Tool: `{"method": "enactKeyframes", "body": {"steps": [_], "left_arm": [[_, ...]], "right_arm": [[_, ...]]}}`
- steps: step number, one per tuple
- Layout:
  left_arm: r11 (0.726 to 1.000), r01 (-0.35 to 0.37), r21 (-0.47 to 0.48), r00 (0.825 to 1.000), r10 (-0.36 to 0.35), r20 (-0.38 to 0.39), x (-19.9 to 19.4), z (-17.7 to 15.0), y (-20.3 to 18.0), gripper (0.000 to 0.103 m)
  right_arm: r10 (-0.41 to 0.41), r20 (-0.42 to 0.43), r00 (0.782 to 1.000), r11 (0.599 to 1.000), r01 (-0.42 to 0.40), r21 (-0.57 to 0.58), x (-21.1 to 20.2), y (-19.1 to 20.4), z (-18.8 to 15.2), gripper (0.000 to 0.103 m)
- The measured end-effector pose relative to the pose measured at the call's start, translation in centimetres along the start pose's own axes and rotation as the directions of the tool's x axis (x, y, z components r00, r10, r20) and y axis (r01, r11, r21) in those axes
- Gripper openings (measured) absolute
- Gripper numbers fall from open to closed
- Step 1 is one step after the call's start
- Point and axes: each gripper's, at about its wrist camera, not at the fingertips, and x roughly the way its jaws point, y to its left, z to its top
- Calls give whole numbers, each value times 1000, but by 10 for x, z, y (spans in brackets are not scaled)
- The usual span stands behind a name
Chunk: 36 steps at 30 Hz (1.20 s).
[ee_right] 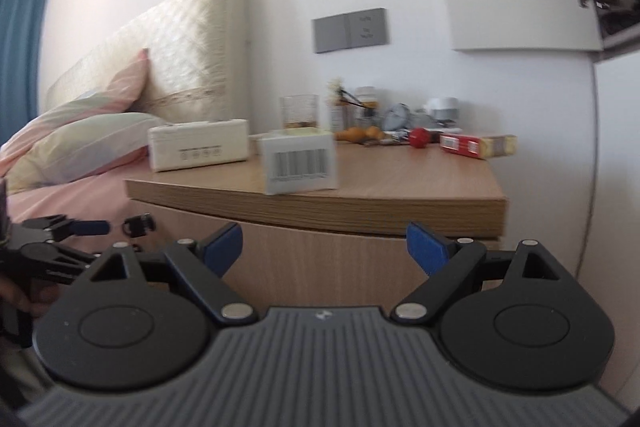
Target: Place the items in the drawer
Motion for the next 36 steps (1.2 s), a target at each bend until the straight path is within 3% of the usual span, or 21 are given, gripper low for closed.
{"method": "enactKeyframes", "body": {"steps": [6, 11, 21, 30, 36], "left_arm": [[1000, -21, -16, 1000, 21, -3, 0, 2, 5, 101], [999, -38, -24, 999, 38, -3, 2, 3, 8, 101], [999, -38, -15, 999, 37, -28, 15, 3, 10, 102], [1000, -26, -1, 999, 26, -44, 30, 3, 11, 102], [1000, 22, 14, 999, -21, -37, 42, 5, 11, 103]], "right_arm": [[-106, -8, 994, 994, 107, 27, -5, -19, -2, 91], [-149, -20, 989, 988, 149, 44, -10, -31, -6, 91], [-162, -79, 984, 985, 166, 53, 1, -46, -21, 91], [-141, -50, 989, 989, 143, 35, 12, -45, -24, 91], [-141, -34, 989, 990, 142, 28, 24, -43, -23, 91]]}}
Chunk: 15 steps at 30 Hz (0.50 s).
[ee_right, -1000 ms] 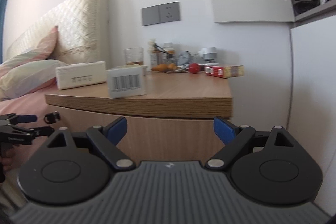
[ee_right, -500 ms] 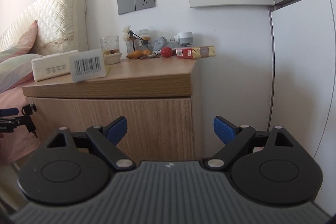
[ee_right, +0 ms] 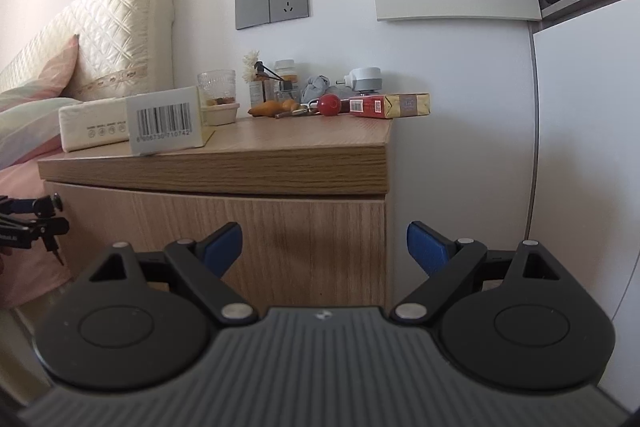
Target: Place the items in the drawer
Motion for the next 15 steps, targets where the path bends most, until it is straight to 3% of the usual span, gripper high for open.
{"method": "enactKeyframes", "body": {"steps": [6, 15], "left_arm": [[997, 61, 39, 998, -61, -9, 9, -1, -6, 103], [992, 107, 64, 994, -107, -10, 16, 0, -12, 103]], "right_arm": [[34, 1, 999, 999, -34, 18, 8, 1, 1, 91], [64, 19, 998, 998, -65, 24, 14, 2, 0, 100]]}}
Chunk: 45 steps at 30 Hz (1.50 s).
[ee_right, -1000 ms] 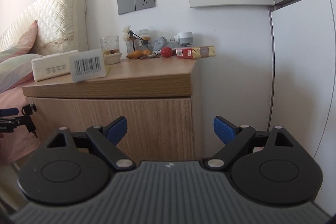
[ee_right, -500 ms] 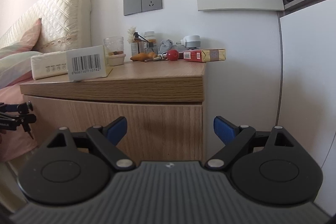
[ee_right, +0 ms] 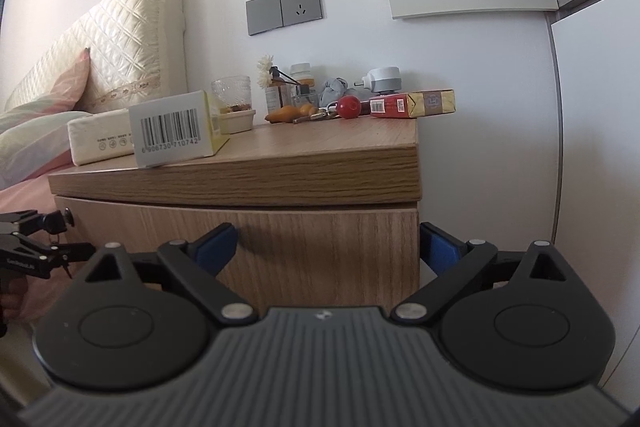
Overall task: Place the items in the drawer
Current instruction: 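Pull the drawer open with the left gripper by the key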
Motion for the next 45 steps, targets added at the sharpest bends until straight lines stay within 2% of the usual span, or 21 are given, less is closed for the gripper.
{"method": "enactKeyframes", "body": {"steps": [6, 16, 45], "left_arm": [[1000, 15, 5, 1000, -15, 5, 2, -1, 2, 103], [1000, 20, -4, 1000, -20, 11, 0, -1, 1, 103], [1000, 10, -5, 1000, -10, 18, -38, -11, -9, 103]], "right_arm": [[18, 7, 1000, 1000, -18, 3, 1, -2, 1, 102], [110, -19, 994, 994, -110, 26, -3, -14, 5, 103], [167, -69, 984, 985, -170, -35, -38, -5, 3, 103]]}}
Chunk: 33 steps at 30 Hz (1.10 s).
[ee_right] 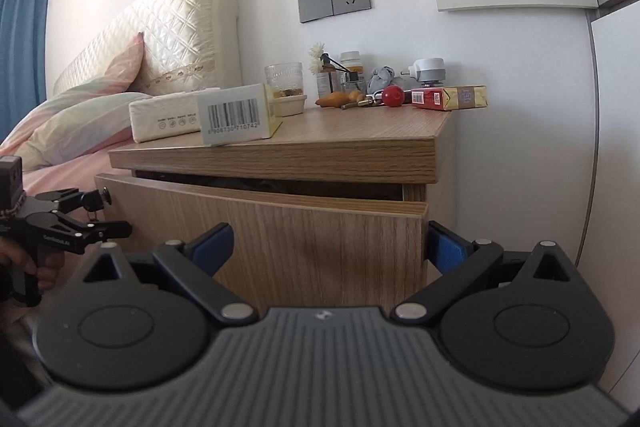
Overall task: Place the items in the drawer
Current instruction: 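Pull the drawer open with the left gripper by the key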
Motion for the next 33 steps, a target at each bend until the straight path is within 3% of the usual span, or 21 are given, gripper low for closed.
{"method": "enactKeyframes", "body": {"steps": [33], "left_arm": [[1000, 1, -8, 1000, -1, 22, -57, -18, -16, 103]], "right_arm": [[154, -40, 987, 986, -156, -61, -56, 10, -12, 103]]}}
